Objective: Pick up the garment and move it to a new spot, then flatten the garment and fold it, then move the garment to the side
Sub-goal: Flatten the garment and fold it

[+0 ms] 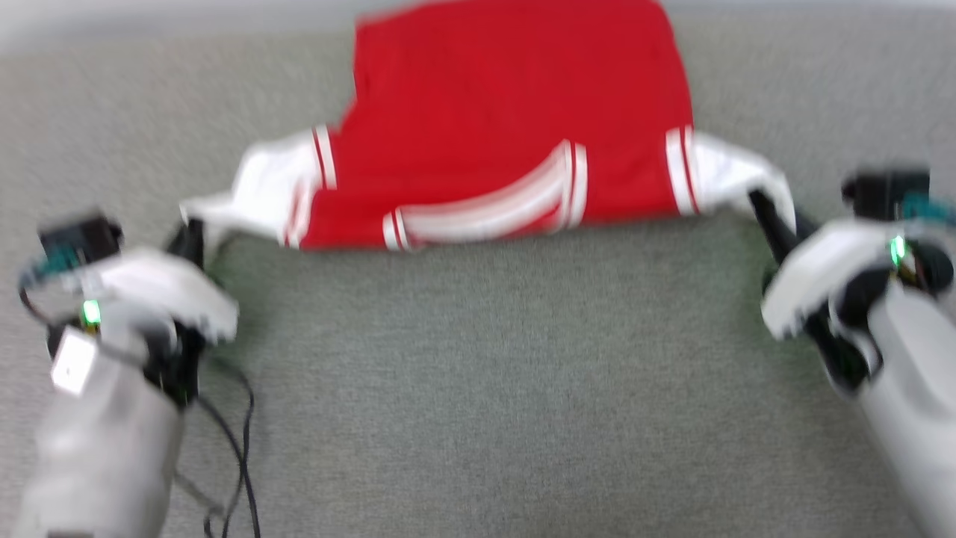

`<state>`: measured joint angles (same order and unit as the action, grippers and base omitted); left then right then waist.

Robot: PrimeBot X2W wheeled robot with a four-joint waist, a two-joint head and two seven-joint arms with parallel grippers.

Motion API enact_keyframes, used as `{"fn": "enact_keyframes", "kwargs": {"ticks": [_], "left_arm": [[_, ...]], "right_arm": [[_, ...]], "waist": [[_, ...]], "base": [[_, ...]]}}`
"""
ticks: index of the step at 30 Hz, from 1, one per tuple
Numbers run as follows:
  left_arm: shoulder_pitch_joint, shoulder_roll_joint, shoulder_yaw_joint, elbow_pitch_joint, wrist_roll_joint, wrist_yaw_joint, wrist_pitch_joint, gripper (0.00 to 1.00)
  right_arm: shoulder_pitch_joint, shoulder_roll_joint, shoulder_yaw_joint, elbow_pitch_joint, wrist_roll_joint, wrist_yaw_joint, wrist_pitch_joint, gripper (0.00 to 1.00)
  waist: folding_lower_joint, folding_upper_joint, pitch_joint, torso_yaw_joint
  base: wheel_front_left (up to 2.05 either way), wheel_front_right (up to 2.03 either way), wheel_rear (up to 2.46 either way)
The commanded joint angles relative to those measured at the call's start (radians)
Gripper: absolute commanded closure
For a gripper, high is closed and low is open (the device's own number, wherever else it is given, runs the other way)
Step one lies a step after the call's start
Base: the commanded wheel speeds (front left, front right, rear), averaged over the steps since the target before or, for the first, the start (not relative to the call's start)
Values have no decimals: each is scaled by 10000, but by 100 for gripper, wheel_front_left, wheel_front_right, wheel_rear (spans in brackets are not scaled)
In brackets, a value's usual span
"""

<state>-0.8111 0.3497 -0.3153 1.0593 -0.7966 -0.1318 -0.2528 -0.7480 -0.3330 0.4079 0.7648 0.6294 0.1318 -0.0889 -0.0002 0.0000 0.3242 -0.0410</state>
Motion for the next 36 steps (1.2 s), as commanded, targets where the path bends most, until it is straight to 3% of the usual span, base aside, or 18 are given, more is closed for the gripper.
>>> {"fn": "enact_keyframes", "kwargs": {"ticks": [1, 5, 9, 20, 24, 25, 26, 27, 28, 31, 36], "left_arm": [[799, 230, 70, -290, -118, 29, -97, 100], [2318, 364, 112, -999, -110, 30, -133, 100], [3353, 486, 82, -1646, 107, 353, -142, 100], [7315, 305, 290, -4253, -268, 1698, 77, 100], [8229, 310, 282, -5249, -318, 2121, 183, 100], [8379, 316, 271, -5464, -313, 2209, 217, 100], [8515, 303, 241, -5734, -285, 2313, 243, 100], [8603, 313, 211, -5996, -234, 2400, 261, 100], [8676, 355, 180, -6232, -167, 2453, 266, 100], [8728, 386, 66, -6915, -34, 2606, 346, 100], [8438, 366, -165, -8054, 276, 2943, 495, 100]], "right_arm": [[746, -389, -45, -255, 71, -23, -151, 100], [2353, -624, -418, -797, 183, -27, -185, 100], [3555, -644, -858, -1290, 177, -35, -13, 100], [7806, 679, -3227, -3274, -506, -35, 673, 100], [8937, 1375, -4010, -3999, -1045, -34, 984, 58], [9110, 1535, -4125, -4192, -1145, -34, 1072, 55], [9259, 1681, -4229, -4384, -1271, -29, 1169, 38], [9385, 1780, -4288, -4594, -1381, -23, 1264, 7], [9439, 1872, -4318, -4805, -1460, -24, 1347, 0], [9420, 2017, -4438, -5557, -1532, -15, 1399, 0], [8748, 1684, -5144, -6513, -1606, -15, 1617, 0]], "waist": [[2, 0, -983, 113], [2, 0, -1724, 250], [2, 0, -2175, 353], [2, 0, -3183, 505], [2, 0, -3267, 539], [2, 0, -3278, 547], [2, 0, -3287, 555], [2, 0, -3273, 572], [2, 0, -3250, 588], [2, 0, -3134, 715], [2, 0, -2775, 1059]], "base": [[0, 0, 0], [0, 0, 0], [0, 0, 0], [0, 0, 0], [0, 0, 0], [0, 0, 0], [0, 0, 0], [0, 0, 0], [0, 0, 0], [0, 0, 0], [0, 0, 0]]}}
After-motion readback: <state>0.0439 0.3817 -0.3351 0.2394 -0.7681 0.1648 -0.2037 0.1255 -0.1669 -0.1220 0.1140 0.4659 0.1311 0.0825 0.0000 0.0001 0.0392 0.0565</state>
